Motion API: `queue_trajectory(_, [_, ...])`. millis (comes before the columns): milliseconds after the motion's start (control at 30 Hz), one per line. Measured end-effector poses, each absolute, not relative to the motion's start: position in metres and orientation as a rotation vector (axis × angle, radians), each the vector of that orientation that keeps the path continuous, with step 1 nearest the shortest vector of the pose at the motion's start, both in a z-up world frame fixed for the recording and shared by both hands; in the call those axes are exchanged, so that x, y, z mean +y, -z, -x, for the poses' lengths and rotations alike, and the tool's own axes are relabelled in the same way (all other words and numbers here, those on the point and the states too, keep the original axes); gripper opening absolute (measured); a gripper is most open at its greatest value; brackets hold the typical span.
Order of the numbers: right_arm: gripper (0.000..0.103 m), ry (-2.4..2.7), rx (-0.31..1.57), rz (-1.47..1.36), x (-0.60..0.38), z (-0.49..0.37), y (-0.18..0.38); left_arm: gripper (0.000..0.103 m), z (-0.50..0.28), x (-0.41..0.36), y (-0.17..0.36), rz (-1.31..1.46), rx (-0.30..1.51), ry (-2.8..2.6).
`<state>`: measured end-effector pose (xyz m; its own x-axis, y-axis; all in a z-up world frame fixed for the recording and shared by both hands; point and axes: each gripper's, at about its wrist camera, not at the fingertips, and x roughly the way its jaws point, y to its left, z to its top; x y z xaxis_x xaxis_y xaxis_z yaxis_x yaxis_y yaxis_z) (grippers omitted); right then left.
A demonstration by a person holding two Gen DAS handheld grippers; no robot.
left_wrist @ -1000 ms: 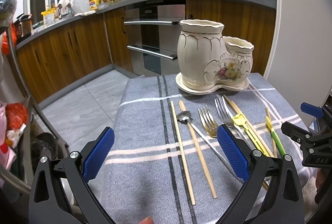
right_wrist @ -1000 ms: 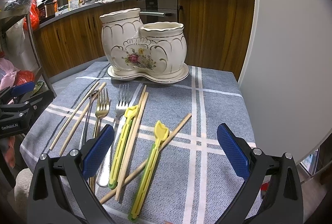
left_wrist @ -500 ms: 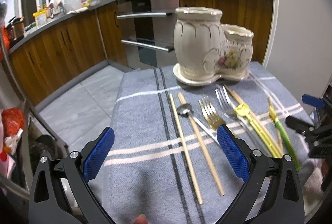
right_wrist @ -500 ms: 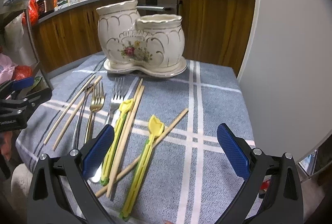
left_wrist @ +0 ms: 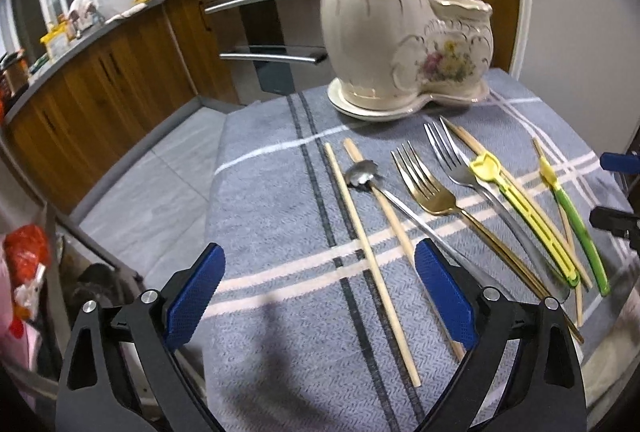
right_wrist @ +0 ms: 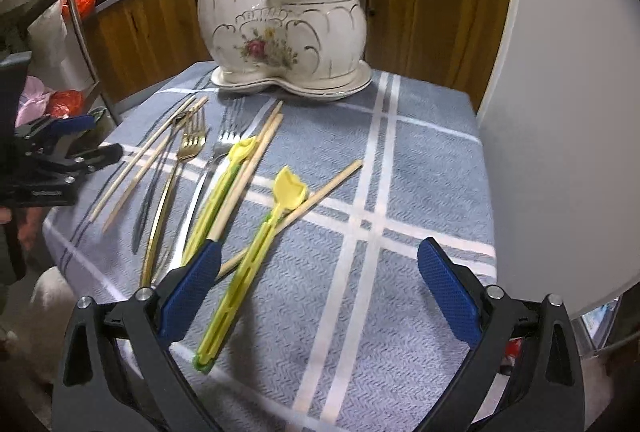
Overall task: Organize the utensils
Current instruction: 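Grasp the yellow tulip-head utensil with the right tool while the left tool grasps a wooden chopstick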
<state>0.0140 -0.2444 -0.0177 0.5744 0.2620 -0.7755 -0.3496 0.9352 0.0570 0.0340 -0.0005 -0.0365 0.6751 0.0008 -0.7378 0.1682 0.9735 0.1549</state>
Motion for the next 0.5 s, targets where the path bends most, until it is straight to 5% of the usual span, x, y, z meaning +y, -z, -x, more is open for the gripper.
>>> queue_trajectory(300, [0.038, -0.457, 0.979, 0.059, -0.23, -0.015, 0.023, 0.06, -0.035, -0.005, 0.043, -0.213, 0.893, 0.172])
queue_trajectory(500, [0.019, -0.454, 1.004, 0.089, -0.226, -0.014, 0.023, 0.039, -0.039, -0.003, 0.05, -0.19, 0.948, 0.201])
